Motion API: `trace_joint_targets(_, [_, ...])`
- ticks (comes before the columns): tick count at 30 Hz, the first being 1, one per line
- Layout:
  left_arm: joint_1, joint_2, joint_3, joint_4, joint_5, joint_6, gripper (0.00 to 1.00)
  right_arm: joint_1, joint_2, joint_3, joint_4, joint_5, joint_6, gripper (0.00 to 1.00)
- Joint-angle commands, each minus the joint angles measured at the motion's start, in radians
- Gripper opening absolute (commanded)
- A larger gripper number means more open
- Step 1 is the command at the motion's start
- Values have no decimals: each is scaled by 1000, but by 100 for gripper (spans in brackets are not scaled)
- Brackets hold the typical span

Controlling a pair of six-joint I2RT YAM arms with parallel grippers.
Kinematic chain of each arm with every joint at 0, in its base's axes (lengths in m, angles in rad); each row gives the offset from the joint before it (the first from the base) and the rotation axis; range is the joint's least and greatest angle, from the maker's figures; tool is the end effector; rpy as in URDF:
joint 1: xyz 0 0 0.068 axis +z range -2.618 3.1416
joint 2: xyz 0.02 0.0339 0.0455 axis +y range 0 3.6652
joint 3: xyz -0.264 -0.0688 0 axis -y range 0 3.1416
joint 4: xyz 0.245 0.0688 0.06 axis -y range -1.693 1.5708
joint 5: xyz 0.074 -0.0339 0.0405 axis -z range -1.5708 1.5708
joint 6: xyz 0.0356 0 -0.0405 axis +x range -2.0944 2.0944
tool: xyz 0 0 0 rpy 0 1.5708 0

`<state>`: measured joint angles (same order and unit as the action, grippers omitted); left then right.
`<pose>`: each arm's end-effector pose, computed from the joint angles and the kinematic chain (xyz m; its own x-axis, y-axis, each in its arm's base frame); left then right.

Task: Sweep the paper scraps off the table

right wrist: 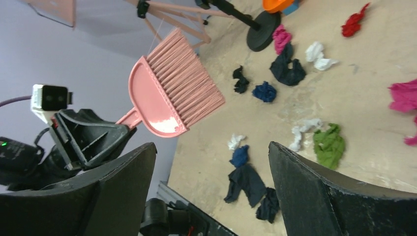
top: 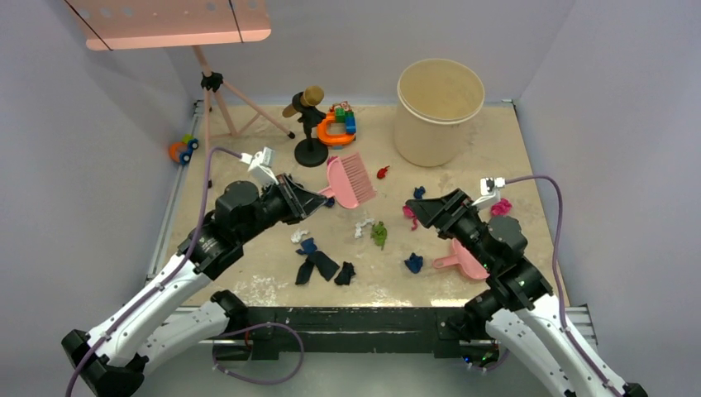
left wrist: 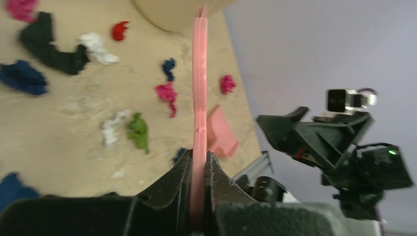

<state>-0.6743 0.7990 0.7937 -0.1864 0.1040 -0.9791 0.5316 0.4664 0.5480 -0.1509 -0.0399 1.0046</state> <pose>0.1450 -0.1206 0.3406 -0.6645 -0.5257 -0.5311 0.2672 0.4966 -0.8258 0.1138 0.0685 0.3044 -0.4884 0.6910 -0.5328 -0.2397 0.4808 0.8434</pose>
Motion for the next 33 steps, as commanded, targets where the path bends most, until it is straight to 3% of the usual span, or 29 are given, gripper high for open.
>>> trace_joint_targets(1, [8, -18, 105, -412, -275, 154, 0, 1, -30, 72, -156, 98, -102, 88])
trace_joint_targets(5, [10, -46, 114, -445, -328, 273, 0, 0, -17, 127, -253, 161, -163, 87])
trace_joint_targets(11, [10, -82, 144, -562, -548, 285, 0, 1, 89, 245, -476, 266, -184, 85])
trace_joint_targets(18, [10, -124, 125, -602, -674, 302, 0, 1, 250, 322, -875, 440, 112, 85])
trace_joint_targets(24, [10, -124, 98, -615, -655, 290, 0, 1, 286, 220, -941, 414, 267, 82])
trace_joint_targets(33, [8, -132, 83, -611, -529, 292, 0, 1, 163, 40, -943, 388, 484, 78])
